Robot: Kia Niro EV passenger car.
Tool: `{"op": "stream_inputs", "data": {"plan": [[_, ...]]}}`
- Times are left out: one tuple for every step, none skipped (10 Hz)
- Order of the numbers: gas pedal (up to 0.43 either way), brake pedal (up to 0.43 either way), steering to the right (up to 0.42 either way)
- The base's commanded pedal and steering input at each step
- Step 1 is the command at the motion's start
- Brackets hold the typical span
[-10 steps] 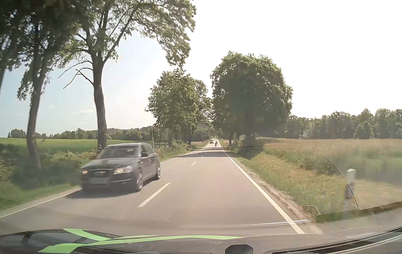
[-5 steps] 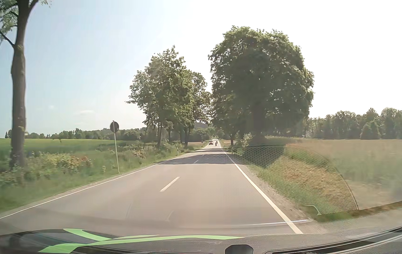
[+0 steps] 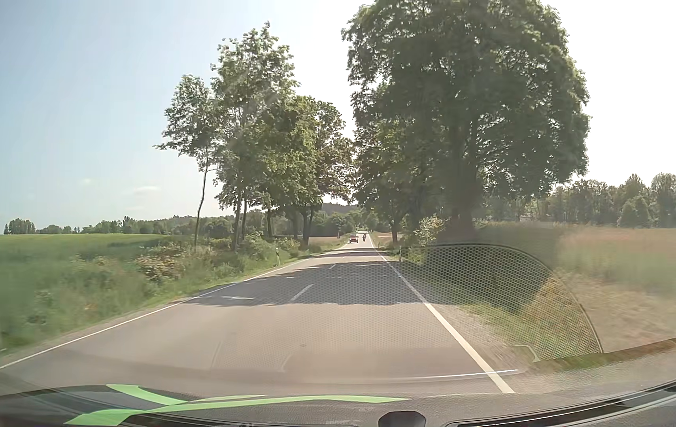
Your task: Follow the waypoints while adhering to traffic rules and regulations
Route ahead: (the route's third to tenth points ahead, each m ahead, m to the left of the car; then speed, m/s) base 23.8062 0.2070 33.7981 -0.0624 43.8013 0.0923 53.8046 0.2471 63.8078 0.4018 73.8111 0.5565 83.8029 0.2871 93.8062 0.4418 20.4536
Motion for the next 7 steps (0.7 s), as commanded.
{"op": "stream_inputs", "data": {"plan": [[0.138, 0.0, -0.001], [0.138, 0.0, -0.001], [0.138, 0.0, -0.001], [0.138, 0.0, -0.002], [0.138, 0.0, -0.003], [0.138, 0.0, -0.004], [0.138, 0.0, -0.004]]}}
